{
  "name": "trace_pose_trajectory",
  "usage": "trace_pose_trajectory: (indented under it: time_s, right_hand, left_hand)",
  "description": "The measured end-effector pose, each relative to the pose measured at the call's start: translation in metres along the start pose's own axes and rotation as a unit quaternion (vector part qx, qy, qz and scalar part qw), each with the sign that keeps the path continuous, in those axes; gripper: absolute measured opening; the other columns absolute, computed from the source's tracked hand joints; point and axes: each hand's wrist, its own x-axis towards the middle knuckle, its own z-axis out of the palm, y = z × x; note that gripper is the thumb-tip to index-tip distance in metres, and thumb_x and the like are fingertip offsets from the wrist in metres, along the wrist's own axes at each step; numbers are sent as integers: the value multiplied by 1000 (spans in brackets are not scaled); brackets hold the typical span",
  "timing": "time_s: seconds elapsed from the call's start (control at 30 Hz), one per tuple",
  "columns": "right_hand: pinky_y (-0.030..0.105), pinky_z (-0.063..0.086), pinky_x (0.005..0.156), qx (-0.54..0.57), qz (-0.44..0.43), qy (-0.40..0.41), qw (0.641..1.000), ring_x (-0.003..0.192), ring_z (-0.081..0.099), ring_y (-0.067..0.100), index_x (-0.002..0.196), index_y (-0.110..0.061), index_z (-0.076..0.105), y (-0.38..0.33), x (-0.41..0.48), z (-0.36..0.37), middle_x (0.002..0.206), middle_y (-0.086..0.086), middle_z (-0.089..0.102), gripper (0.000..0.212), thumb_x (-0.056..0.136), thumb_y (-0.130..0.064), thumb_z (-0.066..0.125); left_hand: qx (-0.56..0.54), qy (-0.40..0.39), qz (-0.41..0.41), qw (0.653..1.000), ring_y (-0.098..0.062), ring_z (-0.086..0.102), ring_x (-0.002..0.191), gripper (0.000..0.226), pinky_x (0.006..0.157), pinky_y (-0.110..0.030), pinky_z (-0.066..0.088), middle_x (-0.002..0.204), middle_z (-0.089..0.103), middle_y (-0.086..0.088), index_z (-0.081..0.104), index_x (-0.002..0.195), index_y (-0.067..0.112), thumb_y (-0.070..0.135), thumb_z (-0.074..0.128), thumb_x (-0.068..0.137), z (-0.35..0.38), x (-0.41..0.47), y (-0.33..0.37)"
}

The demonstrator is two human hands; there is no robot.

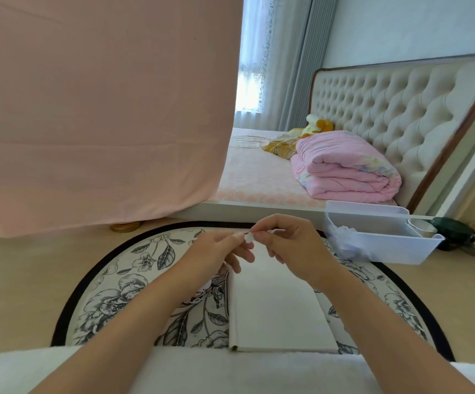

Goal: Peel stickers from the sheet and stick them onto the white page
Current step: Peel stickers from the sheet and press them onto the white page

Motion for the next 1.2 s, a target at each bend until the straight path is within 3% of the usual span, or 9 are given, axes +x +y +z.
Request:
trace_pose_trajectory:
  time_s: [0.2,0.33,0.5,0.57,0.77,0.87,0.97,1.03,1.2]
  right_hand:
    - [17,42,50,-3,-33,-14,999,60,51,24,81,-20,79,4,1,-1,85,-2,70,19,84,-2,76]
    - [28,50,59,-83,-13,-8,996,61,55,21,87,-36,78,8,3,-6,92,-5,74,24,83,-13,81]
    - [16,42,51,-104,30,12,994,51,56,6,91,-26,77,5,2,-10,65,-16,68,3,90,-27,74]
    - [14,41,49,-108,27,15,994,47,54,2,89,-23,77,3,0,-7,59,-16,65,7,89,-29,75]
    - [12,41,51,-149,26,12,988,50,56,2,84,-20,76,8,1,-4,58,-16,64,7,89,-26,75]
    - [14,42,52,-177,22,11,984,52,58,5,83,-24,72,12,5,-4,66,-13,66,9,92,-27,72]
    - [17,44,52,-220,27,50,974,52,59,8,80,-25,70,16,14,-8,68,-11,66,13,93,-27,70]
    - [16,41,47,-197,51,64,977,48,57,9,79,-20,72,18,22,-12,60,-11,65,12,91,-22,72]
    - [22,39,43,-140,120,11,983,45,52,12,81,-10,76,20,36,-12,71,0,72,7,86,-13,76]
  left_hand:
    - [-45,-42,-14,998,-14,55,60,18,53,-22,34,77,69,1,69,86,15,20,57,99,-4,-2,1]
    - [-19,18,-6,1000,-12,54,56,19,50,-22,34,75,68,1,67,82,17,19,59,98,-5,-1,0]
    - [36,114,46,992,-13,56,53,13,43,-17,35,73,72,4,69,88,12,20,62,96,0,-2,-3]
    - [44,124,65,989,-14,58,53,13,44,-14,37,74,73,3,71,86,14,21,64,95,2,-3,-3]
    - [60,132,101,984,-13,63,57,12,66,-27,53,78,75,3,74,82,21,22,68,93,3,-2,-8]
    - [167,144,119,968,-4,64,70,11,73,-26,51,82,75,12,77,87,32,32,67,93,-2,0,-10]
    - [375,155,141,903,1,55,110,31,94,-21,42,118,67,18,66,125,33,41,60,96,-10,7,-16]
    - [396,134,138,898,-6,41,131,43,106,-26,34,136,56,15,55,138,30,43,57,97,-15,13,-19]
    - [462,18,98,881,-13,31,133,57,112,-34,30,139,49,9,46,144,31,47,60,91,-17,31,-28]
